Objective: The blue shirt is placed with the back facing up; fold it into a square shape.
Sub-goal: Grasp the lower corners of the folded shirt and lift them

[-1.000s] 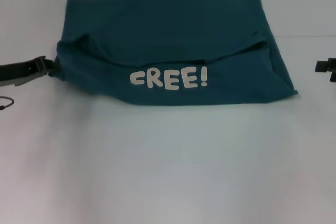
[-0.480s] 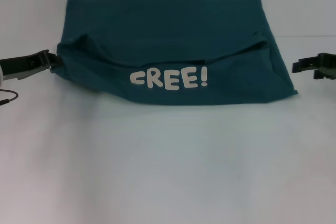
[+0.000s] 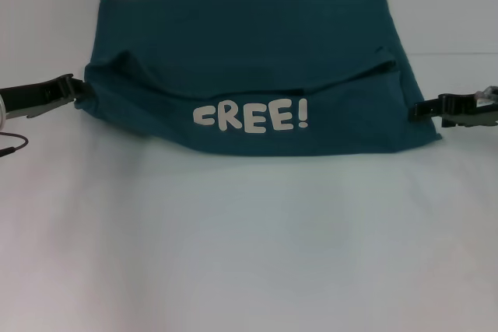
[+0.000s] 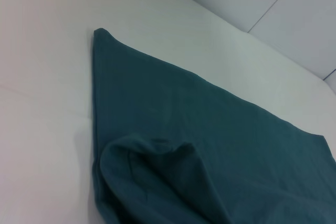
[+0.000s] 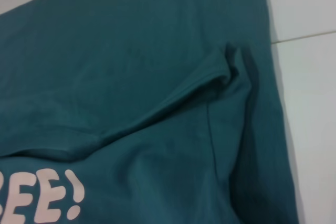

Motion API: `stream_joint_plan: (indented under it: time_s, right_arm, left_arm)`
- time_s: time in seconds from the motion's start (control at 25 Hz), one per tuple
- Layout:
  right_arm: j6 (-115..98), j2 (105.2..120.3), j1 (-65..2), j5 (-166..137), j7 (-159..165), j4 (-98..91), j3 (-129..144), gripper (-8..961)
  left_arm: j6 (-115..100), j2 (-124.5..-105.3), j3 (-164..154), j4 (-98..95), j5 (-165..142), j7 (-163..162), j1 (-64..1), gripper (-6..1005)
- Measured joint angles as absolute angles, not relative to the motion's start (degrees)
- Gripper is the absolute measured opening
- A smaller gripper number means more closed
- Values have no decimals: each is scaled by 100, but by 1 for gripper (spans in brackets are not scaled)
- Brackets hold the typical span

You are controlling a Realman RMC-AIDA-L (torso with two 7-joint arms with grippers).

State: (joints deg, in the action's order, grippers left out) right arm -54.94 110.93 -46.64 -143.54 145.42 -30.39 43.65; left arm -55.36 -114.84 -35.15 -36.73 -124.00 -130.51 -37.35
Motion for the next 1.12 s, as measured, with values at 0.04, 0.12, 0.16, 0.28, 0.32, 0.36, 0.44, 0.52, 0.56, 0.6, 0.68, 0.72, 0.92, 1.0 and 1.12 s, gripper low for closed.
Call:
stream_joint_plan:
  time_s: [0.04, 0.12, 0.16, 0.28, 0.32, 0.36, 0.44, 0.52, 0.56, 0.6, 0.68, 0.72, 0.92, 1.0, 1.12]
  right_arm:
    - [-5416, 11124, -4665, -14354, 14530, -3039, 4411, 756]
    - [-5254, 11177, -4665, -14355, 14518, -3038, 4540, 756]
    - [-5197, 11200, -4666, -14356, 14522, -3037, 4607, 747]
    - [-5079, 11263, -4669, -14358, 14550, -3028, 4797, 721]
    - [-5047, 11275, -4674, -14359, 14556, -3017, 4851, 713]
    - [-5016, 11282, -4680, -14359, 14560, -2995, 4894, 704]
    - [-4976, 11283, -4705, -14362, 14569, -2928, 4950, 686]
    - [-4976, 11284, -4725, -14370, 14581, -2859, 4962, 669]
    - [-4978, 11279, -4731, -14375, 14598, -2832, 4966, 660]
    - [-4997, 11258, -4734, -14381, 14620, -2822, 4967, 652]
    - [-5020, 11250, -4733, -14382, 14620, -2824, 4970, 601]
    - [-5036, 11244, -4734, -14402, 14617, -2834, 4977, 559]
    - [-5040, 11238, -4733, -14510, 14637, -2860, 4982, 369]
    - [-5035, 11236, -4733, -14511, 14637, -2867, 4967, 326]
    - [-5042, 11226, -4731, -14511, 14637, -2871, 4955, 261]
  left_arm:
    - [-5536, -11485, -3515, -3673, -12398, -13051, -3737, 29]
    - [-5537, -11486, -3516, -3673, -12398, -13051, -3738, 30]
    - [-5537, -11489, -3516, -3673, -12399, -13052, -3738, 30]
    - [-5537, -11494, -3516, -3667, -12399, -13054, -3739, 30]
    - [-5537, -11495, -3516, -3666, -12399, -13055, -3738, 30]
    - [-5537, -11495, -3516, -3665, -12399, -13057, -3736, 30]
    - [-5537, -11496, -3516, -3665, -12397, -13062, -3733, 30]
    - [-5537, -11496, -3516, -3665, -12386, -13063, -3733, 29]
    - [-5537, -11496, -3516, -3665, -12380, -13062, -3733, 29]
    - [-5537, -11496, -3516, -3665, -12380, -13062, -3735, 29]
    - [-5537, -11496, -3516, -3665, -12375, -13055, -3739, 29]
    - [-5537, -11496, -3516, -3665, -12371, -13051, -3742, 29]
    - [-5536, -11496, -3516, -3665, -12360, -13047, -3756, 30]
    - [-5532, -11496, -3516, -3665, -12359, -13053, -3758, 30]
    - [-5528, -11496, -3516, -3665, -12359, -13069, -3760, 30]
